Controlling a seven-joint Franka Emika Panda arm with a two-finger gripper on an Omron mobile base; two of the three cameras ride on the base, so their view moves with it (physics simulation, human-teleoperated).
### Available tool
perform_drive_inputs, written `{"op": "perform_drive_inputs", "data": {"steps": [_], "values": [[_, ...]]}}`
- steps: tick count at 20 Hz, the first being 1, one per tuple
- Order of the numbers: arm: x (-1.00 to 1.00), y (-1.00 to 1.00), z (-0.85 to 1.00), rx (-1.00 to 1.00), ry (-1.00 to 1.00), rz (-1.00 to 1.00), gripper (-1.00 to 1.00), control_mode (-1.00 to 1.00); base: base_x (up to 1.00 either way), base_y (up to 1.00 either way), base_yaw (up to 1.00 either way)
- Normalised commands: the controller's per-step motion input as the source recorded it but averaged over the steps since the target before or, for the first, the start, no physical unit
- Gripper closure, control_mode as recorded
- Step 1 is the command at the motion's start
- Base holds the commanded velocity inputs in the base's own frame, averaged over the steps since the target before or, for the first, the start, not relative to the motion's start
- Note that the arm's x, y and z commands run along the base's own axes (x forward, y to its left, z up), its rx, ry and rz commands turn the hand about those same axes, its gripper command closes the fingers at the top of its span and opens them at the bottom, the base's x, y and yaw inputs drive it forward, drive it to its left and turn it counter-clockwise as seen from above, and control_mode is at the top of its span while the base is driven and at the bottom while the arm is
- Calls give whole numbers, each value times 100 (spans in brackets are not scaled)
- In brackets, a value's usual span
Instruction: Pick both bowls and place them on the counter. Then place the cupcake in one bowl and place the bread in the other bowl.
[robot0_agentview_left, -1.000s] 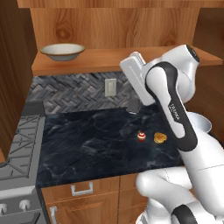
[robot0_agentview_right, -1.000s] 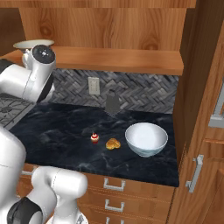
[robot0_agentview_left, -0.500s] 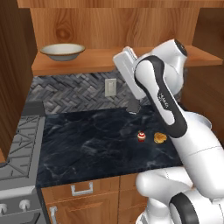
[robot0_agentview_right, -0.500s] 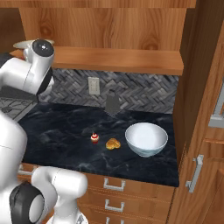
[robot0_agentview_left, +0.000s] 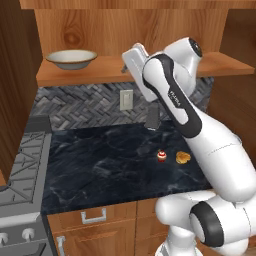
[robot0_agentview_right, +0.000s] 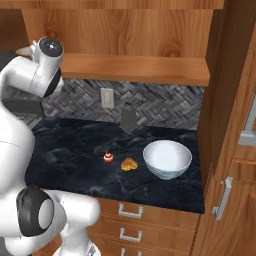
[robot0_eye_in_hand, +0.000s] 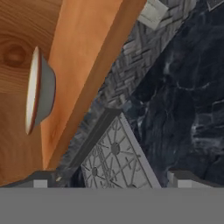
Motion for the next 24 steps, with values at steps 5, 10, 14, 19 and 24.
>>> {"op": "perform_drive_inputs", "data": {"steps": [5,10,14,19,24], "values": [[43,23,40,0,-2,0,-100,-100,0,0,0],[36,35,35,0,-2,0,-100,-100,0,0,0],[24,51,3,0,-6,0,-100,-100,0,0,0],[15,30,0,2,-8,-1,-100,-100,0,0,0],[6,15,0,2,-8,0,-100,-100,0,0,0]]}}
